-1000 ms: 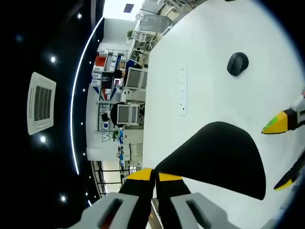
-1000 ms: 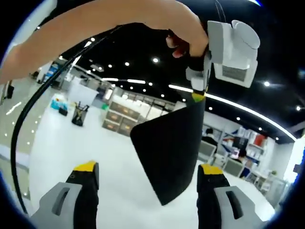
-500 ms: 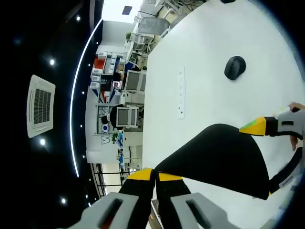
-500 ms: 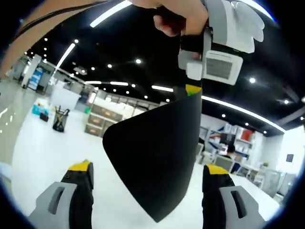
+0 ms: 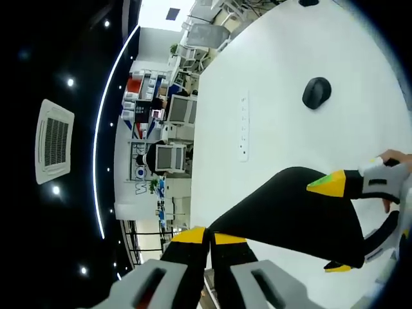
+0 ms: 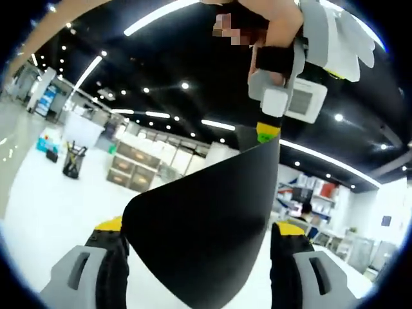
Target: Arrange the mouse and mouse pad neatly on the desk surface
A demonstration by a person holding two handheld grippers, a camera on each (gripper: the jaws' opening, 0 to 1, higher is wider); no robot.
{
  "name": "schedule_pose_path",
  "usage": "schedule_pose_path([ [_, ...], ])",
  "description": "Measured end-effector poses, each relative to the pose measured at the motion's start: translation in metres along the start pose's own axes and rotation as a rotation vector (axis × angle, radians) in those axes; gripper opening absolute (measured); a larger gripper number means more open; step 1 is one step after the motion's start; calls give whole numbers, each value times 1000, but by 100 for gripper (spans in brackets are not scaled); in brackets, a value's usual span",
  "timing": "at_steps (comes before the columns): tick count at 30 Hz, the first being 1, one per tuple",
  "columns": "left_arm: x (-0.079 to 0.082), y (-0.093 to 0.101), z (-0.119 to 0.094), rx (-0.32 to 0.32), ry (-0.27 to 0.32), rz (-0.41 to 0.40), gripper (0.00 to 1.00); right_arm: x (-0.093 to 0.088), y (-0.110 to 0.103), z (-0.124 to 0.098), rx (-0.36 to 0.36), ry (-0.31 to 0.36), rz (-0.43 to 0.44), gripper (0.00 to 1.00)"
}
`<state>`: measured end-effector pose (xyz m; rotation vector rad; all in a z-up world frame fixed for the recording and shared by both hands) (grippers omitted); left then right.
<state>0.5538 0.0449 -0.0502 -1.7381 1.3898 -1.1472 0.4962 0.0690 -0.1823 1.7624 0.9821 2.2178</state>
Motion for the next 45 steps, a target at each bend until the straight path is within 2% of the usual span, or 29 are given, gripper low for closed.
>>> schedule_pose_path([
  [4, -1, -2, -1, 3, -1, -1, 3, -4, 4, -5, -7, -4, -8, 73],
  [7, -2, -2, 1, 6, -7, -5, 3, -5, 5, -7, 14, 5, -7, 61],
  [21, -10, -4, 6, 14, -31, -6, 3, -1, 15, -26, -9, 19, 3, 48],
  [29, -13, -8, 3, 34, -36, -9, 3, 1, 14, -36, 9, 24, 17, 31],
  [37, -21, -6, 8, 28, -42, -13, 3, 1, 28, -44, 0, 44, 12, 21],
  [40, -24, -4, 9, 18, -41, -19, 3, -1, 35, -46, -1, 52, 11, 12],
  [45, -30, -4, 11, 17, -47, -20, 3, -1, 46, -45, 0, 49, 9, 11],
])
Point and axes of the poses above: the point that each gripper's makers call its tool centre point, and the gripper's own axes: z roughly forward along the fingers, y roughly to its right, x roughly out of its top, the point moved 3 cm from there along -z, roughly backward along the fingers, and after that the axes turned 12 degrees about -z, right-handed, at the moved point
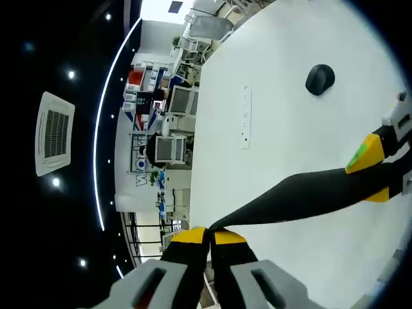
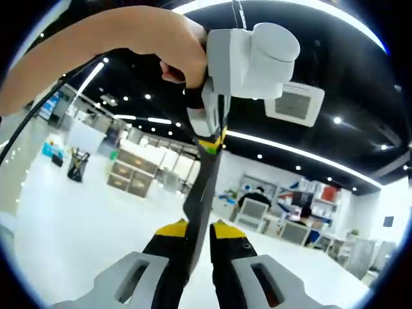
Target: Arrange the mouse and mouse pad neatly on the desk surface
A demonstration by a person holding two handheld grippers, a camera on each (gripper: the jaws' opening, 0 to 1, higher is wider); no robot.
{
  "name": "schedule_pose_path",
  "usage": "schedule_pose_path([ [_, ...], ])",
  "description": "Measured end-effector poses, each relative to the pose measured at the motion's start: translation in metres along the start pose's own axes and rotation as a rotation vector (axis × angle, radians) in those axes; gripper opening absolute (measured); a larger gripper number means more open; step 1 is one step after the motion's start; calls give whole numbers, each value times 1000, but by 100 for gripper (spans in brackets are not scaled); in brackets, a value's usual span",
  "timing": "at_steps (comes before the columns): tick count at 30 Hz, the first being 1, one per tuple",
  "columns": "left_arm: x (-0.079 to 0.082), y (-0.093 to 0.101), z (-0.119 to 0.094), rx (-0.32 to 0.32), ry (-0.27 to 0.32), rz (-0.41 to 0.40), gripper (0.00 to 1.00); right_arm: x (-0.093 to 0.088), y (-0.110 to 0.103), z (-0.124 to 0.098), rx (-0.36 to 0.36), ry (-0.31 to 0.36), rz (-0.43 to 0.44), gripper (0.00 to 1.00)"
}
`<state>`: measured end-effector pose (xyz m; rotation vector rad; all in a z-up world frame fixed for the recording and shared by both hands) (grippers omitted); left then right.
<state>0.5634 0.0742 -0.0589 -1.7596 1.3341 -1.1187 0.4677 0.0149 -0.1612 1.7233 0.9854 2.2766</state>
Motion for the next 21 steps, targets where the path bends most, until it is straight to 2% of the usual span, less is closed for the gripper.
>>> schedule_pose_path([
  [4, -5, -1, 0, -2, 7, -7, 3, 2, 10, -2, 6, 4, -9, 11],
  [6, -9, 2, 0, -15, 14, -6, 3, 4, 13, -6, 59, 20, 61, 7],
  [8, -12, 5, -1, -38, 25, -13, 3, 7, 19, -10, 88, 31, 90, 2],
  [10, -16, 6, -3, -53, 38, -21, 3, 7, 22, -10, 126, 31, 123, 2],
  [14, -19, 10, -6, -86, 64, -37, 3, 3, 26, -9, 191, 4, 128, 2],
  [17, -20, 12, -9, -97, 80, -41, 3, 2, 22, -9, 276, -15, 148, 2],
  [21, -25, 15, -13, -129, 107, -54, 3, 0, 30, -10, 321, -35, 128, 2],
])
Point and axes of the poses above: the point that each gripper's makers call its tool centre point, and the gripper's own axes: z roughly forward along the fingers, y roughly to its right, x roughly out of its top, the point moved 3 cm from there along -z, roughly backward along the fingers, and after that the axes turned 12 degrees about -z, right-handed, at the moved point
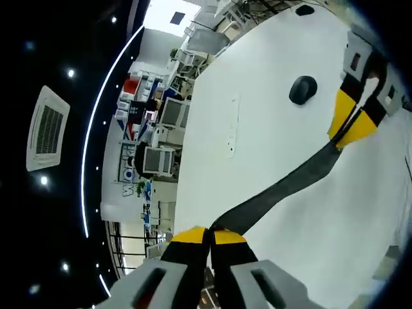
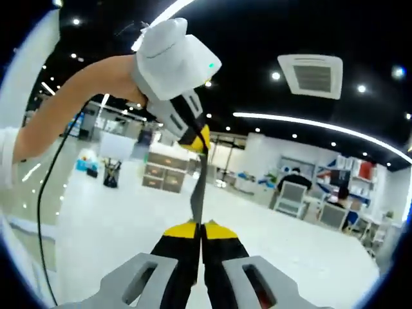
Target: Arrange the mouse and mouse pad neatly on the desk surface
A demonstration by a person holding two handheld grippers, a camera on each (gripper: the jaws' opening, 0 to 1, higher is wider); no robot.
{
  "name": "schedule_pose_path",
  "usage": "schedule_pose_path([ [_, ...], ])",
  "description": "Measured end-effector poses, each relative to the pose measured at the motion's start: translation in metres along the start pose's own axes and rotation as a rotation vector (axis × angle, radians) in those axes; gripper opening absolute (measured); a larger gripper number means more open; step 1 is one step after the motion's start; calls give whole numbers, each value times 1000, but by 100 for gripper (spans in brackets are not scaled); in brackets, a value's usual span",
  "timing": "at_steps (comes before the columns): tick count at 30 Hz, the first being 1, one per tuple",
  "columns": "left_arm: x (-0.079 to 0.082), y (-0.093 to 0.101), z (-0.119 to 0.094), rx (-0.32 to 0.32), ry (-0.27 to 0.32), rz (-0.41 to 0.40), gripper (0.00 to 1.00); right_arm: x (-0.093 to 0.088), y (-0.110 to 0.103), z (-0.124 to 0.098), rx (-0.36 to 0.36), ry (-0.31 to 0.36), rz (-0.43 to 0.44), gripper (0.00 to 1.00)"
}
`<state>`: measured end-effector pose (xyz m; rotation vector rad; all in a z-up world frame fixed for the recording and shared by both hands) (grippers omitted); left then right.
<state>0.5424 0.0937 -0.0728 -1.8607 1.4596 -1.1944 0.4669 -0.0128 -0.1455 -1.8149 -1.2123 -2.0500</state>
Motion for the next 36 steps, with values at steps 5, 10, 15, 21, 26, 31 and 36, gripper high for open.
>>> schedule_pose_path([
  [5, -5, 9, -3, -84, 54, -27, 3, 3, 8, -12, 44, -39, -21, 1],
  [10, -9, 23, -3, -160, 91, -40, 3, -1, 22, -20, 44, -113, -26, 1],
  [15, -12, 36, -4, -235, 125, -42, 3, -9, 29, -21, 91, -204, -100, 1],
  [21, -13, 44, -6, -289, 134, -34, 3, -10, 44, -16, 112, -276, -187, 1],
  [26, -11, 50, -7, -334, 139, -37, 3, -12, 52, -12, 125, -319, -234, 1],
  [31, -10, 54, -7, -380, 149, -50, 3, -17, 58, -10, 188, -347, -213, 1],
  [36, -12, 52, -2, -426, 156, -92, 3, -20, 62, -7, 292, -337, -144, 1],
])
Point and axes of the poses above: the point that each gripper's makers call its tool centre point, and the gripper's own axes: z roughly forward along the fingers, y roughly to its right, x roughly out of its top, the point moved 3 cm from there along -z, roughly backward along the fingers, and after that the axes turned 12 degrees about -z, right-handed, at the moved point
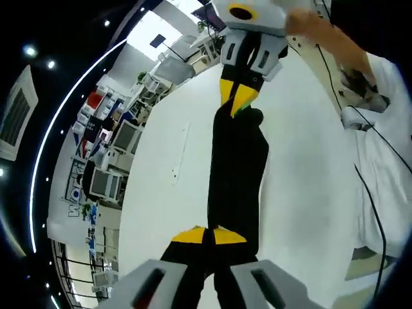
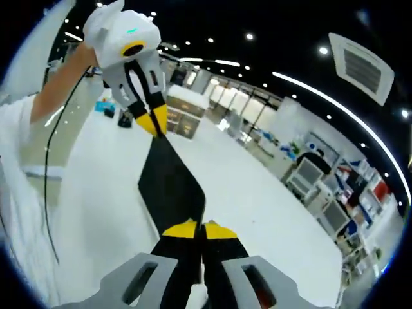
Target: Arrange the mouse and mouse pad neatly on the desk surface
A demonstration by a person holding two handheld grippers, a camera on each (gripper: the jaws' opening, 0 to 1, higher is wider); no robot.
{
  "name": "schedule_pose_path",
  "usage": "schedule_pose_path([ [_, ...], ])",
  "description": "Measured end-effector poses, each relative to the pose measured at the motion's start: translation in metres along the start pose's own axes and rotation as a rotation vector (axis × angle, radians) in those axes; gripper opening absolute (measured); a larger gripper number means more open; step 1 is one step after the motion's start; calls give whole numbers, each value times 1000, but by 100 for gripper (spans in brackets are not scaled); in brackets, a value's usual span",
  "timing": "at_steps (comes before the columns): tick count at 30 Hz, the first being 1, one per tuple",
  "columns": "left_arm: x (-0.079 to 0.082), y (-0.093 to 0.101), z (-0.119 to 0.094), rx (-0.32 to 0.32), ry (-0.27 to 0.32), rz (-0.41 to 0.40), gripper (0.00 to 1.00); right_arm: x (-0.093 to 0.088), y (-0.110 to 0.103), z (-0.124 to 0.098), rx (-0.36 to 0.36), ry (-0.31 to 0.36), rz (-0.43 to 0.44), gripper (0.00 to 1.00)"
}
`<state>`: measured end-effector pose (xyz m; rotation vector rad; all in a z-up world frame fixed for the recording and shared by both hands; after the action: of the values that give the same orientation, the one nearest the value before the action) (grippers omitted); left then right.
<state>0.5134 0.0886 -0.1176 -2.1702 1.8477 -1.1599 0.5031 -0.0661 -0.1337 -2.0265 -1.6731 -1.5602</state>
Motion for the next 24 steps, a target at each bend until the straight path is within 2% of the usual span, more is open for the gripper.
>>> schedule_pose_path([
  [2, 1, -1, 2, -32, 22, -34, 3, -2, 5, 0, 21, 3, 24, 1],
  [4, 1, 2, 4, -76, 36, -54, 3, -4, 5, 1, 44, -15, 14, 1],
  [7, -5, 2, 7, -123, 31, -64, 3, -2, 3, 0, 105, 4, 57, 1],
  [11, -5, 3, 5, -238, 92, -112, 3, -6, -7, -3, 211, 8, 49, 1],
  [13, -5, 2, 4, -283, 111, -127, 3, -6, -9, -4, 243, 21, 76, 1],
  [18, -2, -3, 3, -388, 158, -183, 3, -10, -11, -3, 288, 23, 56, 1],
  [21, -2, -6, 5, -409, 172, -192, 3, -14, -9, 2, 264, -13, 106, 1],
  [22, -2, -10, 9, -375, 164, -202, 3, -12, -9, 4, 264, -15, 100, 1],
  [24, -5, -6, 14, -371, 133, -181, 3, -14, -11, 7, 267, -44, 75, 1],
])
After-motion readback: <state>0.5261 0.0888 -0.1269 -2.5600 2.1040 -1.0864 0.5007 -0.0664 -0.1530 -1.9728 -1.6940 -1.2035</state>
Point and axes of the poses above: the point that each gripper's makers call its tool centre point, and the gripper's own axes: z roughly forward along the fingers, y roughly to its right, x roughly out of its top, the point moved 3 cm from there along -z, roughly backward along the fingers, and after that the axes turned 12 degrees about -z, right-handed, at the moved point
